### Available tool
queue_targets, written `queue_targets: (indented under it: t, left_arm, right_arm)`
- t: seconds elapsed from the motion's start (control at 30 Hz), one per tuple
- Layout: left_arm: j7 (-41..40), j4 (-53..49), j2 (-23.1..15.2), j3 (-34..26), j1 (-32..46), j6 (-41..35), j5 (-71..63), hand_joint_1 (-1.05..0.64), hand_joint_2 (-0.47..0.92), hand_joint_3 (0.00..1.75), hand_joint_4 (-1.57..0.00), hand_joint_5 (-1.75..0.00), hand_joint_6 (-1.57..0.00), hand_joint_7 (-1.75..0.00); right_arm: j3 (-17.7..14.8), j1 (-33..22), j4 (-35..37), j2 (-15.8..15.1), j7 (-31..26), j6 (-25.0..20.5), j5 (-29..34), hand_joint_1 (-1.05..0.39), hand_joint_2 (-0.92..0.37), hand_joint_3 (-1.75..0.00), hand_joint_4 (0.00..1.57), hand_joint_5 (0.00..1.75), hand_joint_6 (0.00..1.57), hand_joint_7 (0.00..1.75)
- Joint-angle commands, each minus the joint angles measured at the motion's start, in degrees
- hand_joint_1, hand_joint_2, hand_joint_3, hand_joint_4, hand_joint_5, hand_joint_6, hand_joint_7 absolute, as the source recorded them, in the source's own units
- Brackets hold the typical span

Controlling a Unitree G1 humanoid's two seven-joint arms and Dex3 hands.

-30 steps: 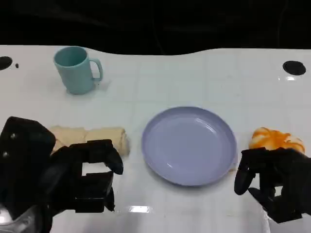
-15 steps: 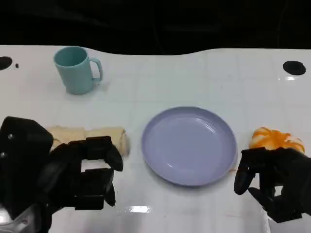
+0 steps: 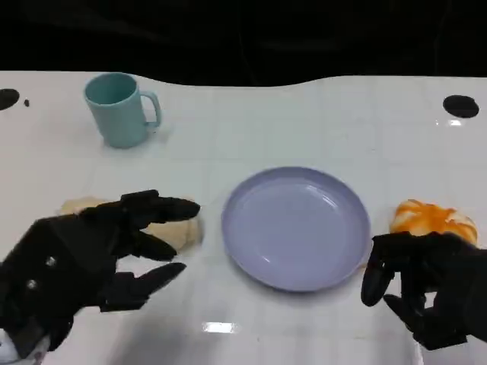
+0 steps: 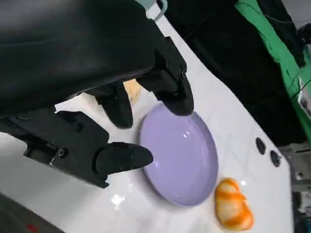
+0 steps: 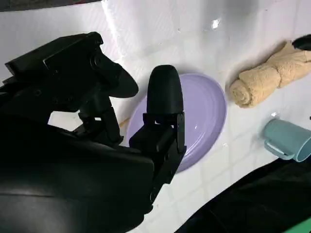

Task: Grasp the towel on the left side of the plate with the left hand and place it into the plate.

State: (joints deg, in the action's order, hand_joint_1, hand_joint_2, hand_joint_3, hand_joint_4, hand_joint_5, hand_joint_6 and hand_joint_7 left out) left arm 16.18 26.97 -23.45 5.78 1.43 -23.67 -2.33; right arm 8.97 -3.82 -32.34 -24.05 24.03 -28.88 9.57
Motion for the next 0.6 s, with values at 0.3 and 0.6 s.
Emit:
queue_targets:
  t: [0.3,0.6]
  left_arm:
    - [3.0,-9.9,-12.7,9.7,-12.3,10.4,-26.0,-0.51,0.92,0.03,-0.09,-0.47,-0.22,-0.02]
    - [1.2,-26.2,-10.7,15.6,-21.4,16.7,-37.4,-0.55,0.90,0.00,-0.15,-0.52,-0.32,-0.05]
  right_arm:
    - [0.0,0.5,-0.4,-0.1,-0.4,-0.9,0.3,0.00,-0.60,-1.03,0.71,1.74,0.69,1.41]
    - [0.5,0.4,-0.2,-0.1,-1.0,0.0,0.7,0.00,-0.60,-1.03,0.72,1.73,0.69,1.41]
